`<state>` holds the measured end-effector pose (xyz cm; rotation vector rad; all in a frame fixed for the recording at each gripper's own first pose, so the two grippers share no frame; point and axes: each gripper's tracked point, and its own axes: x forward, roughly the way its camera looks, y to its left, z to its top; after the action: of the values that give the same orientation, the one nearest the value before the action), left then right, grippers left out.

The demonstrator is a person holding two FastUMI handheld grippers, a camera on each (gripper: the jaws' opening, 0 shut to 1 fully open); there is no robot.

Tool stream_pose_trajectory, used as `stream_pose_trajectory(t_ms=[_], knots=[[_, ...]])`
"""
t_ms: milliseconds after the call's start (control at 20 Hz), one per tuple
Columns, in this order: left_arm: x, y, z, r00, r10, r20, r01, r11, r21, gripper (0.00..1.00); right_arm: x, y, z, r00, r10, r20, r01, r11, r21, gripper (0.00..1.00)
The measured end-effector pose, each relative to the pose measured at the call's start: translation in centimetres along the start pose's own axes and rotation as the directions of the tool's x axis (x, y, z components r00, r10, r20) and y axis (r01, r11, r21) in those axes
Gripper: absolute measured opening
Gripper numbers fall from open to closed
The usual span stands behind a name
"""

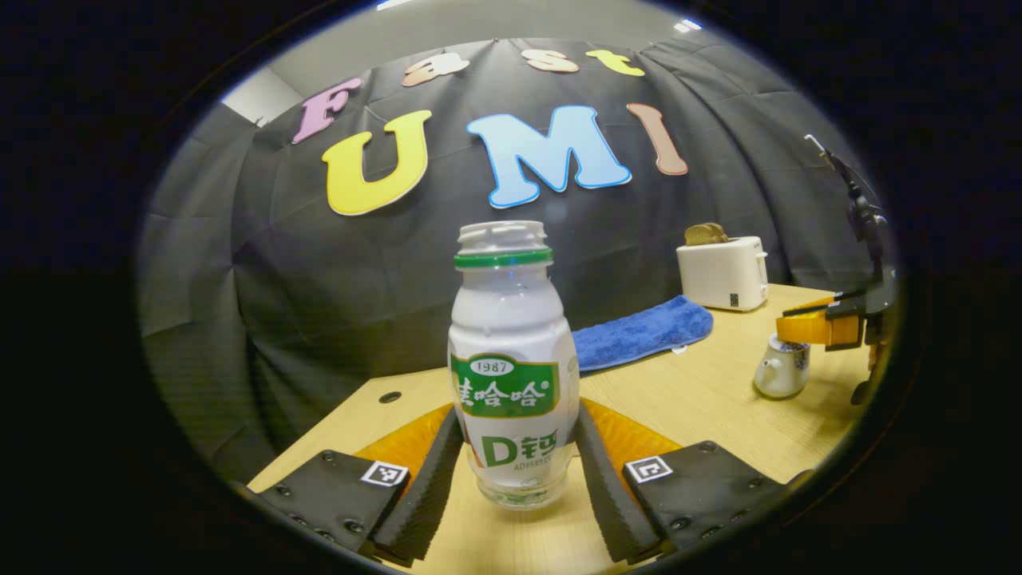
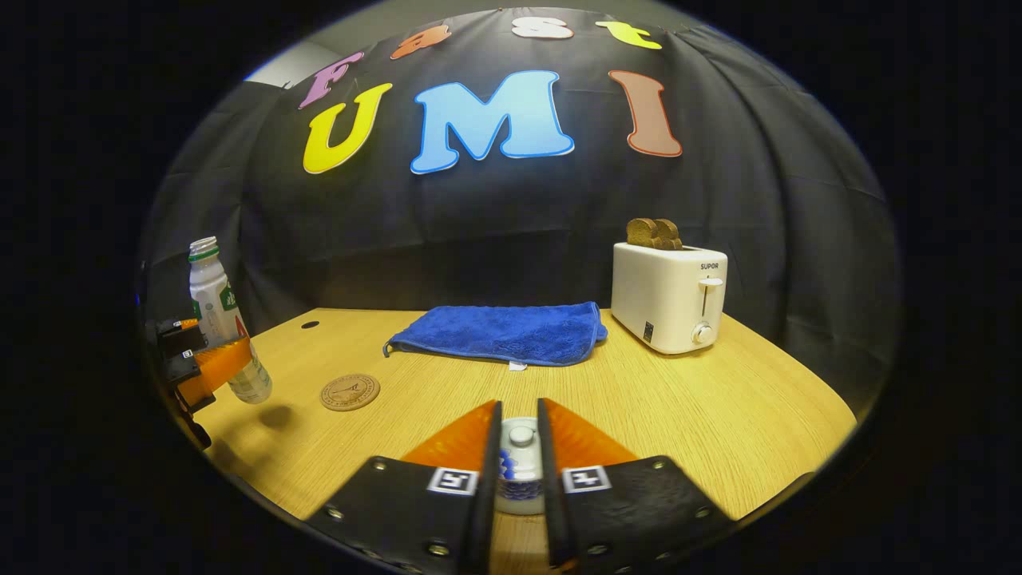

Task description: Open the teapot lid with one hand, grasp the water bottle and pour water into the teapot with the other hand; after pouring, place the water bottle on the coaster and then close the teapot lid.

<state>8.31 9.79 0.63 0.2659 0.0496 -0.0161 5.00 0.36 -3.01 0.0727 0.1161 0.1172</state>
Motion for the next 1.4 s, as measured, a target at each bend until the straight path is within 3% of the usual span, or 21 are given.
stream_pose_trajectory(t_ms=[50,150,700,800,1000,1250,1300,1350,1400], knots=[[0.1,0.0,0.1,1.0,-0.002,0.002,0.002,1.0,-0.006,0.89,0.0,0.0,0.3,1.0,-0.001,0.01,0.001,1.0,0.0,0.47],[0.3,-0.1,0.3,1.0,-0.005,0.003,0.005,1.0,-0.024,0.89,-0.2,-0.2,0.8,0.999,-0.01,0.037,0.01,1.0,0.001,0.56],[6.6,-0.6,0.7,1.0,-0.021,-0.01,0.02,0.997,-0.079,0.89,-0.6,0.1,0.7,0.997,-0.001,0.072,0.001,1.0,-0.002,0.56],[8.4,-1.1,0.9,0.999,-0.041,-0.014,0.039,0.992,-0.116,0.84,-0.8,0.2,0.6,0.998,0.005,0.07,-0.006,1.0,0.006,0.56],[11.4,-2.8,0.8,0.995,-0.095,-0.022,0.089,0.976,-0.201,0.89,-0.7,-0.3,0.3,0.998,0.0,0.061,-0.002,1.0,0.026,0.56],[13.5,-4.5,-0.9,0.992,-0.118,-0.052,0.104,0.97,-0.22,0.89,-0.9,-0.4,0.3,0.998,0.003,0.06,-0.006,0.999,0.053,0.56],[13.6,-4.7,-1.3,0.991,-0.118,-0.06,0.102,0.97,-0.221,0.79,-0.9,-0.4,0.3,0.998,0.005,0.059,-0.008,0.998,0.056,0.56],[13.7,-4.6,-1.5,0.991,-0.119,-0.062,0.102,0.968,-0.229,0.89,-0.8,-0.3,0.3,0.998,0.009,0.058,-0.012,0.998,0.061,0.56],[13.8,-4.7,-1.7,0.991,-0.118,-0.06,0.1,0.965,-0.241,0.89,-0.9,-0.3,0.2,0.998,0.014,0.056,-0.018,0.998,0.066,0.56]])
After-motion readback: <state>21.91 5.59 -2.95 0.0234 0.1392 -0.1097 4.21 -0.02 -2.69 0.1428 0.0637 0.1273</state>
